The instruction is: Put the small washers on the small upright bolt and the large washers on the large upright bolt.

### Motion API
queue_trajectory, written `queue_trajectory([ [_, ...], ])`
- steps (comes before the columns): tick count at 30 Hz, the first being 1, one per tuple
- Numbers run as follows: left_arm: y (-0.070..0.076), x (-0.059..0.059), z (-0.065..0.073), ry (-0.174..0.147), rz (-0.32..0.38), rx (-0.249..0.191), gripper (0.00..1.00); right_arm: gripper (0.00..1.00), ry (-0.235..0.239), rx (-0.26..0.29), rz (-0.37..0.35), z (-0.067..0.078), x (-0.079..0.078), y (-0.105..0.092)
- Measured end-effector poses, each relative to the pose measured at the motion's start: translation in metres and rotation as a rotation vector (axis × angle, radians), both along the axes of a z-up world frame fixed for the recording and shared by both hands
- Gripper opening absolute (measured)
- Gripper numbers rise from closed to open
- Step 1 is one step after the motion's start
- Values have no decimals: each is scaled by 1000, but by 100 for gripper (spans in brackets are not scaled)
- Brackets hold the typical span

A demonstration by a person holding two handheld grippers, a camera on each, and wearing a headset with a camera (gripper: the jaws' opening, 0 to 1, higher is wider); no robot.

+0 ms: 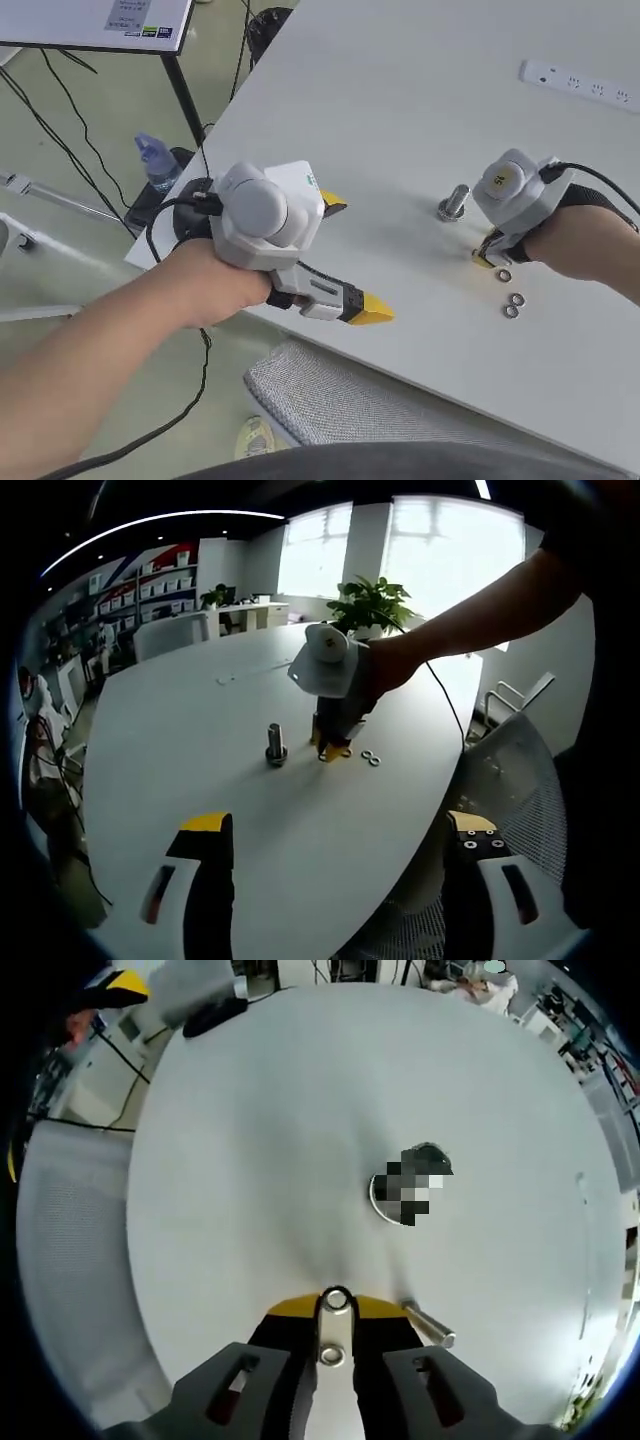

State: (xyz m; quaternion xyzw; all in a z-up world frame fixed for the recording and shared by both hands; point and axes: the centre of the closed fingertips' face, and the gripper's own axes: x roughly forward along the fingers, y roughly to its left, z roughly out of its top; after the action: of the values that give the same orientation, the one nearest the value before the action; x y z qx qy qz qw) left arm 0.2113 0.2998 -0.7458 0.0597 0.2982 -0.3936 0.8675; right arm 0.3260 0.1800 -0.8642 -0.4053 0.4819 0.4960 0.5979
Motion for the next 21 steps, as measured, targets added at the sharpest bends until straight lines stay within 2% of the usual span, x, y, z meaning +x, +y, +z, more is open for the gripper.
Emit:
queue_trajectory([
  [10, -1, 4, 2, -16, -4, -8, 87, 12, 7, 18, -11, 19, 0, -2],
  [14, 0, 5, 5, -33, -4, -4, 88, 12, 1, 23, -19, 24, -1, -7],
  [21, 3, 4, 5, -31, -6, 9, 89, 12, -5, 48, -42, 31, 5, -19],
])
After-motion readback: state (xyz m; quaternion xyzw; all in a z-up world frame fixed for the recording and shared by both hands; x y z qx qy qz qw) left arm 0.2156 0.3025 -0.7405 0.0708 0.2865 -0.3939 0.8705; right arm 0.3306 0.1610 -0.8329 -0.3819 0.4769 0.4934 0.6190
